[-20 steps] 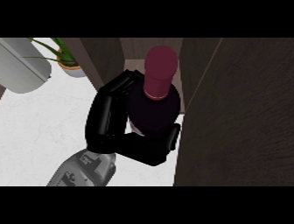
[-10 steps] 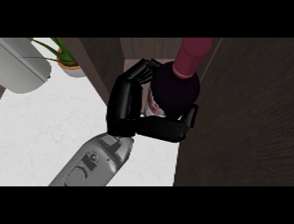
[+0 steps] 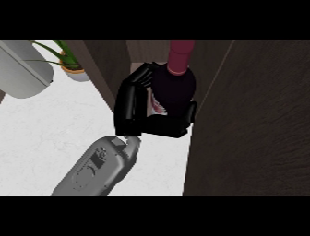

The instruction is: Pick up the wine, place it into the cabinet and close the cabinet

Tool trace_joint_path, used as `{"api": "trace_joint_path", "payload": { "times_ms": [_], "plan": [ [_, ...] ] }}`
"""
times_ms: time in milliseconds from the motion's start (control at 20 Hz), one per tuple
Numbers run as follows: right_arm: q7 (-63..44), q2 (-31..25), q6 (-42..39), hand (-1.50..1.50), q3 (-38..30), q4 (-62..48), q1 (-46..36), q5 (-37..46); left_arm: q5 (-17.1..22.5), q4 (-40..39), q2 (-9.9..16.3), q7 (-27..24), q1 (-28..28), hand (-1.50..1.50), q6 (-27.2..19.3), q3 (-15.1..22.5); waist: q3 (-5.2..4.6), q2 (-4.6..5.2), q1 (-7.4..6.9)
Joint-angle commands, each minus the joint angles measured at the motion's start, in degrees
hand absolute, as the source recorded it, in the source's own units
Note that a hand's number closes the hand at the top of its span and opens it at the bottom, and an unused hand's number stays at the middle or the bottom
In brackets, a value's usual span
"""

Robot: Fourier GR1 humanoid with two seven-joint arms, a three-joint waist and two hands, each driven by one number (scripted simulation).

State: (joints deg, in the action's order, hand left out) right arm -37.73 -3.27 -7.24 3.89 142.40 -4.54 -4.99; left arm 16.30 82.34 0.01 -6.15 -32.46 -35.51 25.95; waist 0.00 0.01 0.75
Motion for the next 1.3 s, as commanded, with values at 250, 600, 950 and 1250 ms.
{"api": "trace_joint_path", "payload": {
  "times_ms": [250,600,950,1250],
  "plan": [
    [-5.12,-0.29,0.36,-1.50,0.29,8.73,2.30,-4.06,5.26,-9.00,-0.01,-10.46,2.83,1.50,0.79,1.67,-0.02,0.01,0.13],
    [-1.54,-1.18,-1.09,-1.50,-3.86,4.60,1.13,-6.86,1.46,-16.78,0.00,-14.34,-0.17,1.50,0.29,0.59,0.00,0.05,-0.01],
    [-3.82,-0.40,0.19,-1.50,-2.75,6.34,-0.42,-5.80,2.16,-19.27,-0.01,-16.30,-2.39,1.50,0.22,-3.67,-0.02,0.03,0.05],
    [2.59,1.52,-1.93,-1.50,-1.33,3.54,4.24,-4.67,6.50,-25.31,0.00,-23.18,-0.47,1.50,4.10,-5.81,0.00,0.12,0.20]
  ]
}}
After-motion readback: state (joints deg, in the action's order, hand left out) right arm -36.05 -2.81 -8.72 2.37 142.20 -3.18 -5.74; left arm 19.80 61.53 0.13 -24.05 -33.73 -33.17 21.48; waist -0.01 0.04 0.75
